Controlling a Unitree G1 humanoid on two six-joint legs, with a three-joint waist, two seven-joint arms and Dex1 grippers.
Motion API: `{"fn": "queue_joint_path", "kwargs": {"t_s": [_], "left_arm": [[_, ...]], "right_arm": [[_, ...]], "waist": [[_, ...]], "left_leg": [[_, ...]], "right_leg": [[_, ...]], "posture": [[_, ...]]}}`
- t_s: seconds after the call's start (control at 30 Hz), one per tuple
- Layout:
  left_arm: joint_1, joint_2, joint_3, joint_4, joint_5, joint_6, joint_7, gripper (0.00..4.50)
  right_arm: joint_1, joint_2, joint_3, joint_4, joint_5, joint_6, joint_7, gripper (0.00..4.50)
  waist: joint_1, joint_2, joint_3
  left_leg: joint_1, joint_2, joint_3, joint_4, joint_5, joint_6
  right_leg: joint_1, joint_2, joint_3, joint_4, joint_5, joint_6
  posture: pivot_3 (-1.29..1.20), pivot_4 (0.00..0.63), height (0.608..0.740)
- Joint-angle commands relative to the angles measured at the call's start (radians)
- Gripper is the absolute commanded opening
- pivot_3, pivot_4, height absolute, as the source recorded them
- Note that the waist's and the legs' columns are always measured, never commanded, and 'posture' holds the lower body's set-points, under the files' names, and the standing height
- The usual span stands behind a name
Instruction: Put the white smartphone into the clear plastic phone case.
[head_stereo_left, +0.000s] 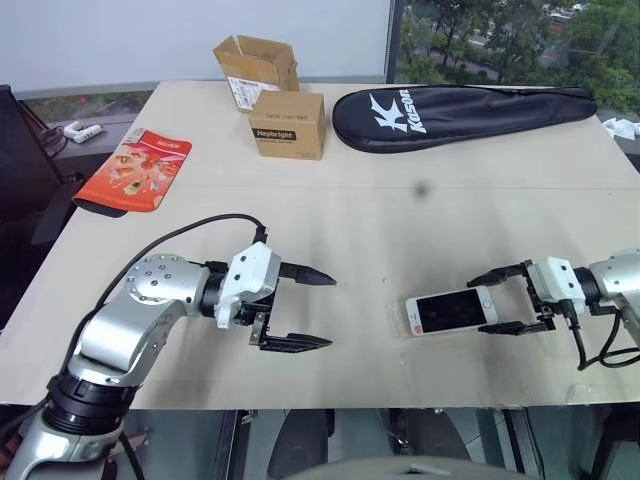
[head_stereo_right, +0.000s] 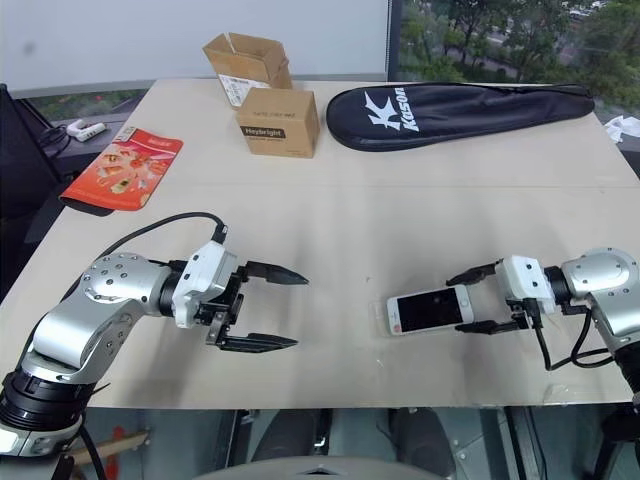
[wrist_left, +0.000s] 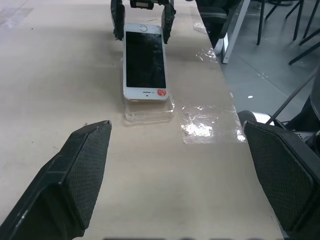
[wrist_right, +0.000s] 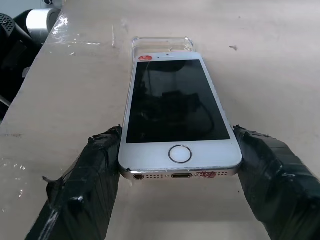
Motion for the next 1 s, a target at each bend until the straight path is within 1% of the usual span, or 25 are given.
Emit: {"fn": "queue_joint_path", "kwargs": {"t_s": [0.03,0.23,0.6,0.63,0.7,1.0], "left_arm": [[-0.006,0.011,0.003,-0.037,-0.001,-0.016,-0.002,4.4],[-0.028,-0.002,-0.022,-0.022,0.021,-0.028,0.002,4.4],[-0.091,-0.049,-0.102,0.008,0.098,-0.033,0.062,4.4],[-0.099,-0.053,-0.108,0.013,0.107,-0.032,0.065,4.5],[-0.115,-0.061,-0.125,0.024,0.126,-0.034,0.075,4.5],[-0.124,-0.067,-0.133,0.034,0.14,-0.04,0.066,4.5]], "right_arm": [[-0.015,-0.037,0.032,0.011,0.013,-0.027,0.097,3.02],[-0.036,-0.049,0.078,0.025,0.011,-0.043,0.097,3.02],[-0.051,-0.04,0.081,0.05,-0.015,-0.021,0.097,3.02],[-0.05,-0.042,0.082,0.049,-0.017,-0.012,0.097,4.07],[-0.05,-0.04,0.077,0.048,-0.024,-0.008,0.097,4.4],[-0.042,-0.027,0.038,0.044,-0.028,-0.003,0.097,4.4]], "waist": [[0.0,0.0,0.0],[0.002,0.0,0.0],[0.002,0.0,0.0],[0.003,0.0,0.0],[0.003,0.0,0.0],[0.0,0.0,0.0]], "left_leg": [[0.0,0.0,0.0,0.0,0.0,0.0],[0.0,0.0,0.0,0.0,0.0,0.0],[0.0,0.0,0.0,0.0,0.0,0.0],[0.0,0.0,0.0,0.0,0.0,0.0],[0.0,0.0,0.0,0.0,0.0,0.0],[0.0,0.0,0.001,0.0,0.0,0.0]], "right_leg": [[0.0,0.0,0.0,0.0,0.0,0.0],[0.0,0.0,0.0,0.0,0.0,0.0],[0.0,0.0,0.0,0.0,0.0,0.0],[0.0,0.0,0.0,0.0,0.0,0.0],[0.0,0.0,0.0,0.0,0.0,0.0],[0.0,0.0,0.001,0.0,0.0,0.0]], "posture": [[0.0,0.15,0.74],[0.0,0.15,0.74],[0.0,0.15,0.74],[0.0,0.15,0.74],[0.0,0.15,0.74],[0.0,0.15,0.74]]}}
